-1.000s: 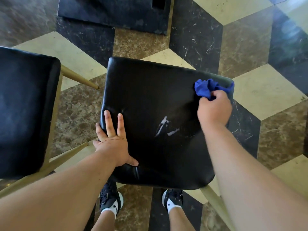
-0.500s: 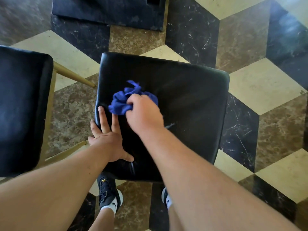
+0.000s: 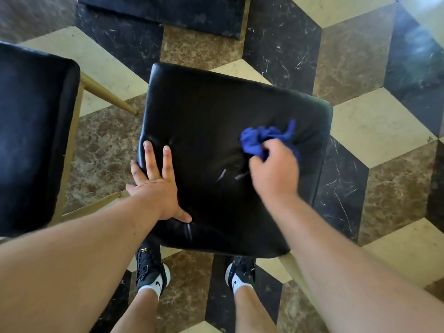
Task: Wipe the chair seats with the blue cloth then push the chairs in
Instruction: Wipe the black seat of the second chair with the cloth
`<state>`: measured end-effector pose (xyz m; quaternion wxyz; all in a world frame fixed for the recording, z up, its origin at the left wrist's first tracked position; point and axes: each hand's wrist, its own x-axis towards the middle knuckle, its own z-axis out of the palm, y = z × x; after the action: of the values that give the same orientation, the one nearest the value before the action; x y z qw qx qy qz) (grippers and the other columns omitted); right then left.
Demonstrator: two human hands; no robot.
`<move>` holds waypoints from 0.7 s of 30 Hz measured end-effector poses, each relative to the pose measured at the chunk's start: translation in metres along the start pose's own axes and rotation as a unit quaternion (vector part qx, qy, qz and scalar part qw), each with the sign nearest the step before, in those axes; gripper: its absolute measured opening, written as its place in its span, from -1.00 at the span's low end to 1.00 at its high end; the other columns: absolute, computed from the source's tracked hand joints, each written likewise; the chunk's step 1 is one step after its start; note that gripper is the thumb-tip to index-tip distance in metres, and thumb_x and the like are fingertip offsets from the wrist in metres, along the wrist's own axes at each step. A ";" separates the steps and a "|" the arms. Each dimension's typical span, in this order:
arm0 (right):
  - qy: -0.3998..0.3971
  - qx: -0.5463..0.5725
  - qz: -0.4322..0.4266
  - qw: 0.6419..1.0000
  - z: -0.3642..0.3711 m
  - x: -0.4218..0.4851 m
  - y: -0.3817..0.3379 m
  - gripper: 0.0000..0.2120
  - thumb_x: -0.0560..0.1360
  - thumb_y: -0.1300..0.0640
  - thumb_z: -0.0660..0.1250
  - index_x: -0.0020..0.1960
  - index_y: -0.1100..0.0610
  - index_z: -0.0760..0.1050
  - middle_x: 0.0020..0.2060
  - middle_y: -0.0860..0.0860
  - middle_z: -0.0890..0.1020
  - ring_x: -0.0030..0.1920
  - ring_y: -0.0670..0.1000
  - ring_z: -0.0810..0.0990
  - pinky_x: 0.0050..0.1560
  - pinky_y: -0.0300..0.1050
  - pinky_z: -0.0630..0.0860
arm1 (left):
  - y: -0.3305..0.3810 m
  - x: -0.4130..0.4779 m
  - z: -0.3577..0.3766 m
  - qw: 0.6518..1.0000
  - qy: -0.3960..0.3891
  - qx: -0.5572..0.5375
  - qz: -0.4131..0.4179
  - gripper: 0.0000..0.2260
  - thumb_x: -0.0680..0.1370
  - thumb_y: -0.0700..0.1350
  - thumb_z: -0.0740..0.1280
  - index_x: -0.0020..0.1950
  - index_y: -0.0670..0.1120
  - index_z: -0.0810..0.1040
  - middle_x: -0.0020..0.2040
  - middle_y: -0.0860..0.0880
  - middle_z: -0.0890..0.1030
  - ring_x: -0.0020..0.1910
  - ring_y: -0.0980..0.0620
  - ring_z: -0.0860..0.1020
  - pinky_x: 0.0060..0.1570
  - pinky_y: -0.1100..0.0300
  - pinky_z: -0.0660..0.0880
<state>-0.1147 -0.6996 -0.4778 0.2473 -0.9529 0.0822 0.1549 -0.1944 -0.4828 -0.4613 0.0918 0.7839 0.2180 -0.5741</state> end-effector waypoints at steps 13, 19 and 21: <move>-0.134 -0.071 -0.168 0.974 -0.015 0.039 -0.007 -0.79 0.46 0.11 0.35 0.08 0.00 0.61 0.06 0.09 0.67 0.10 0.22 0.64 0.06 0.04 0.57 | 0.002 -0.005 -0.002 1.000 -0.004 0.000 0.007 0.64 0.11 0.39 0.69 0.10 0.10 -0.91 0.17 -0.12 -0.91 0.61 -0.44 -0.38 0.56 -0.38 0.18; -0.049 -0.098 -0.149 0.983 -0.029 0.080 0.005 -0.83 0.48 0.12 0.35 0.07 0.04 0.58 -0.01 0.05 0.65 0.03 0.21 0.61 -0.04 -0.02 0.47 | 0.002 -0.004 -0.003 1.000 -0.006 0.001 0.007 0.63 0.11 0.40 0.69 0.08 0.10 -0.92 0.16 -0.12 -0.91 0.61 -0.45 -0.39 0.57 -0.39 0.18; -0.120 -0.113 -0.221 0.961 -0.018 0.032 0.011 -0.87 0.47 0.11 0.34 0.02 0.06 0.55 0.00 0.13 0.63 0.01 0.29 0.60 -0.04 0.10 0.55 | 0.002 -0.002 -0.002 1.000 -0.007 0.001 0.004 0.64 0.09 0.40 0.69 0.07 0.10 -0.93 0.16 -0.12 -0.92 0.61 -0.45 -0.39 0.56 -0.39 0.18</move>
<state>-0.0829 -0.7204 -0.4786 0.1741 -0.9434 -0.1793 0.2179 -0.1919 -0.4844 -0.4587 0.0951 0.7810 0.2139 -0.5790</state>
